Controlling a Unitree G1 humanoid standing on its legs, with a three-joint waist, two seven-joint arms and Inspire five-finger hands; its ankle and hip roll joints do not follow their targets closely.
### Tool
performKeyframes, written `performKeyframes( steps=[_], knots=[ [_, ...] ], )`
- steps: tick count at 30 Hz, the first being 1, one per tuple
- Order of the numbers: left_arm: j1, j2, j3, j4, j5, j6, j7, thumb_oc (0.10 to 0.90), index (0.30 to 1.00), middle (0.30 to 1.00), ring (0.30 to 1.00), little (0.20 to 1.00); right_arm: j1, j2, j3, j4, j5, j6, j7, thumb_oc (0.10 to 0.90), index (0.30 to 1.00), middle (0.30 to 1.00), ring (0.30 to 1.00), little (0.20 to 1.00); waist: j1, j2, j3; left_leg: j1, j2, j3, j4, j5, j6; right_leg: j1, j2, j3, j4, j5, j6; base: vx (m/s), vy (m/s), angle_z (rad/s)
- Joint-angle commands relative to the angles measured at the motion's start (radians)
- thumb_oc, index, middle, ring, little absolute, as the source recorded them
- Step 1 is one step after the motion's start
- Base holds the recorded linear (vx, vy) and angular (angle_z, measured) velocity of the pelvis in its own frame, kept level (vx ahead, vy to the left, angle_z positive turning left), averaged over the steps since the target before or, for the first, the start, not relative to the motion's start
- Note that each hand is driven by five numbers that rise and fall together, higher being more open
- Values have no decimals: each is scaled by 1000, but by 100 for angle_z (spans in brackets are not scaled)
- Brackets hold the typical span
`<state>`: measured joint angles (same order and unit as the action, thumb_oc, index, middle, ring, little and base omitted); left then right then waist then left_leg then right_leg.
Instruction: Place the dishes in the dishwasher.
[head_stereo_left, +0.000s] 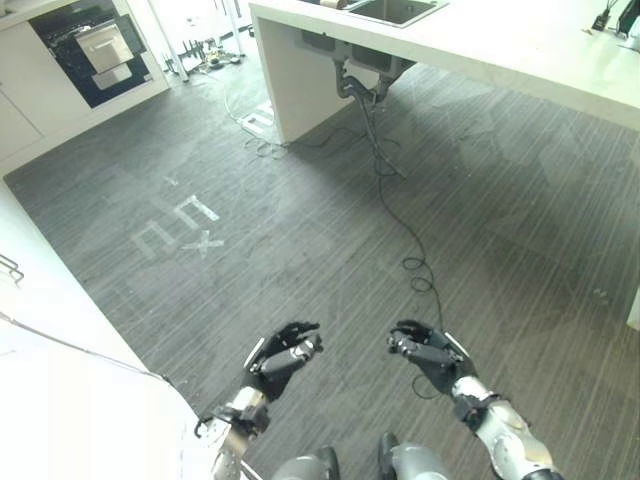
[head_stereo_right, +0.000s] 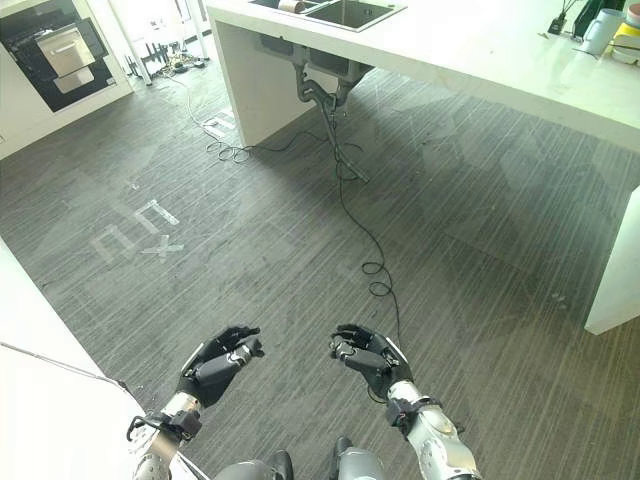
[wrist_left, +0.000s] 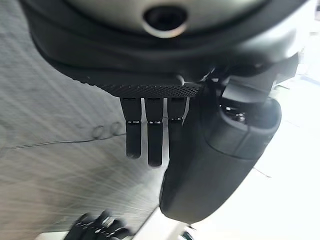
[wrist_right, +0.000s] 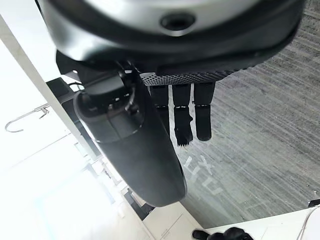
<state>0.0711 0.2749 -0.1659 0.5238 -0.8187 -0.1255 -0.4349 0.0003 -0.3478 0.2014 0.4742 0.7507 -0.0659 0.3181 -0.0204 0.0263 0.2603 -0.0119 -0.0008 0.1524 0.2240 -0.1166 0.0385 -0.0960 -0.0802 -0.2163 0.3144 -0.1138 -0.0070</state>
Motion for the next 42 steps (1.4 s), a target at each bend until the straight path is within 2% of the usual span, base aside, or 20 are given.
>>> performKeyframes(
  steps=[1,7,10,13,19,23,24,25,28,30,32,33,34,35,36,37,39,40,41,42],
  knots=[
    [-12,43,-2,-50,-4,-13,-42,800,900,900,900,900,-26,-10,-6,-65,36,-52,22,800,900,900,900,900,19,-12,-46,-44,10,-4,76,-104,-29,71,-17,-21,-14,-88,84,-3,-11,7],
    [-1,27,17,-3,18,7,-21,800,900,900,900,900,-22,-6,9,-44,26,-41,7,800,900,900,900,900,23,-13,-46,-46,13,-1,76,-102,-33,73,-18,-30,-14,-92,83,-4,-11,2],
    [-12,31,19,26,116,10,108,800,900,900,900,900,-30,-10,23,-7,-20,-22,-42,800,900,900,900,900,27,-14,-43,-48,17,0,76,-100,-37,75,-18,-39,-14,-93,83,-17,-49,4],
    [-26,40,1,55,235,-25,135,800,900,900,900,900,-36,-14,30,16,-42,-19,-73,800,900,900,900,900,27,-16,-39,-47,25,3,76,-97,-40,78,-15,-44,-14,-96,79,-7,-60,4],
    [-49,67,-3,79,349,-40,264,800,900,900,900,900,-37,-36,40,48,-158,-21,-89,800,900,900,900,900,19,-15,-28,-31,30,9,76,-90,-42,84,-4,-47,-14,-100,65,16,-90,5],
    [-60,68,0,103,359,-73,294,800,900,900,900,900,-45,-56,43,42,-181,-17,-98,800,900,900,900,900,14,-30,-12,4,3,17,76,-82,-32,82,-2,-23,-14,-100,48,61,-89,1],
    [-61,68,3,103,353,-84,300,800,900,900,900,900,-46,-64,39,37,-188,-22,-91,800,900,900,900,900,15,-42,-2,19,-12,32,76,-72,-26,82,-13,-12,-14,-95,41,106,-124,-4],
    [-66,67,9,101,342,-96,304,800,900,900,900,900,-49,-74,34,29,-191,-30,-91,800,900,900,900,900,21,-69,15,31,-34,53,84,-21,-25,85,-36,5,-14,-90,33,66,-118,-16],
    [-74,67,26,99,328,-118,299,800,900,900,900,900,-51,-93,19,25,-185,-64,-100,800,900,900,900,900,27,-72,63,-138,-4,46,355,57,-65,94,-18,28,-14,-79,7,90,-108,-16],
    [-66,59,43,104,325,-127,284,800,900,900,900,900,-52,-91,4,43,-183,-74,-89,800,900,900,900,900,41,-62,80,-186,-6,54,318,102,-77,110,3,49,-14,-89,8,258,60,30],
    [-49,46,53,102,345,-136,275,800,900,900,900,900,-53,-79,2,52,-189,-72,-94,800,900,900,900,900,62,-43,85,-194,8,54,146,175,-89,139,22,52,-14,-109,12,361,155,-30],
    [-45,43,55,98,354,-131,273,800,900,900,900,900,-51,-75,1,49,-196,-62,-101,800,900,900,900,900,69,-35,84,-199,25,58,78,207,-96,146,28,48,-14,-115,12,565,242,-48],
    [-37,41,53,97,365,-129,265,800,900,900,900,900,-42,-74,2,48,-198,-56,-116,800,900,900,900,900,80,-6,90,-282,87,43,76,219,-131,186,57,43,-14,-147,13,549,226,-35],
    [-33,39,52,93,371,-124,260,800,900,900,900,900,-37,-76,1,50,-193,-59,-122,800,900,900,900,900,83,2,90,-312,109,38,76,225,-145,200,63,38,-14,-158,10,532,234,-21],
    [-31,39,51,90,376,-121,255,800,900,900,900,900,-33,-78,-1,54,-187,-64,-125,800,900,900,900,900,87,5,90,-335,124,42,76,224,-149,213,62,32,-14,-166,8,399,321,8],
    [-30,42,50,94,376,-132,251,800,900,900,900,900,-43,-81,9,74,-178,-83,-123,800,900,900,900,900,96,11,81,-338,140,77,76,204,-130,230,51,18,-14,-174,17,359,350,10],
    [-21,40,49,93,377,-134,263,800,900,900,900,900,-54,-75,11,92,-157,-108,-125,800,900,900,900,900,117,9,64,-336,114,40,76,181,-118,267,39,37,-14,-194,31,353,335,-13],
    [-19,44,54,97,389,-138,254,800,900,900,900,900,-53,-64,1,98,-138,-125,-123,800,900,900,900,900,130,-1,45,-324,94,42,76,150,-94,318,36,38,-14,-209,39,275,213,-39],
    [-19,45,55,97,391,-139,254,800,900,900,900,900,-53,-63,0,98,-138,-126,-122,800,900,900,900,900,131,-3,44,-322,92,43,76,147,-92,322,35,37,-14,-210,40,319,254,-50],
    [-21,56,58,94,411,-137,269,800,900,900,900,900,-50,-50,-13,89,-152,-124,-126,800,900,900,900,900,125,-5,20,-293,80,56,76,109,-64,377,19,7,-14,-124,76,254,249,-37]
  ],
)
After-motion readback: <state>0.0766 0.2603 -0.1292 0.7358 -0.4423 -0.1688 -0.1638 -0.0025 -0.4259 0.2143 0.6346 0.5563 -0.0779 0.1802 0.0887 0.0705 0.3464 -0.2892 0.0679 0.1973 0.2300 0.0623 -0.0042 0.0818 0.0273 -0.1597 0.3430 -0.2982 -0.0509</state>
